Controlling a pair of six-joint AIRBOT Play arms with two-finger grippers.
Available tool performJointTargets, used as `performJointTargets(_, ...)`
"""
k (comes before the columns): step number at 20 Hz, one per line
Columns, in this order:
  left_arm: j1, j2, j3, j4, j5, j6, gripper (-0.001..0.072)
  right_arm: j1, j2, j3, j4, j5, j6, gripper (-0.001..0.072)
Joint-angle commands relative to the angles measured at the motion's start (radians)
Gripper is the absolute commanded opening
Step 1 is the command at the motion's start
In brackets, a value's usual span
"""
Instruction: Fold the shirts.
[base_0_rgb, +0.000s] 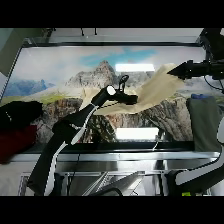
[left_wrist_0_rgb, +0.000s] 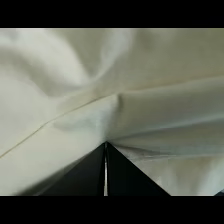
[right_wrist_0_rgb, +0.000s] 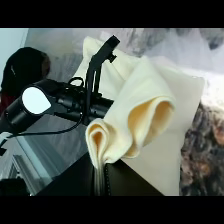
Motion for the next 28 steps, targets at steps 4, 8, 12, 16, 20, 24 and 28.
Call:
performJointTargets(4,-0.015,0.006,0.043,-0.227,-0.035,0.042,0.0015,0.003,0.011,0.003,0.013,0.013,0.003,0.0023)
performJointTargets(8,0.181,0.177,0.033,-0.242,-0.309,0.053,0.0015,0.101,0.010,0.002,0.013,-0.013,0.038,0.0023)
performJointTargets(12,0.456,0.393,-0.047,-0.242,-0.543,0.052,0.0015,0.333,0.005,0.002,0.012,-0.172,0.070,0.0023)
performJointTargets(16,0.688,0.538,-0.047,-0.243,-0.610,0.052,0.0015,0.609,-0.055,0.002,-0.027,-0.474,0.070,0.0025)
performJointTargets(20,0.808,0.618,-0.047,-0.241,-0.637,0.053,0.0015,0.857,-0.232,0.002,-0.032,-0.754,0.066,0.0025)
performJointTargets(24,0.823,0.626,-0.048,-0.233,-0.718,0.069,0.0015,1.029,-0.352,0.002,0.068,-0.938,-0.095,0.0457)
performJointTargets(28,0.803,0.626,-0.048,-0.236,-0.727,0.070,0.0015,0.943,-0.243,0.003,0.061,-0.776,-0.095,0.0483)
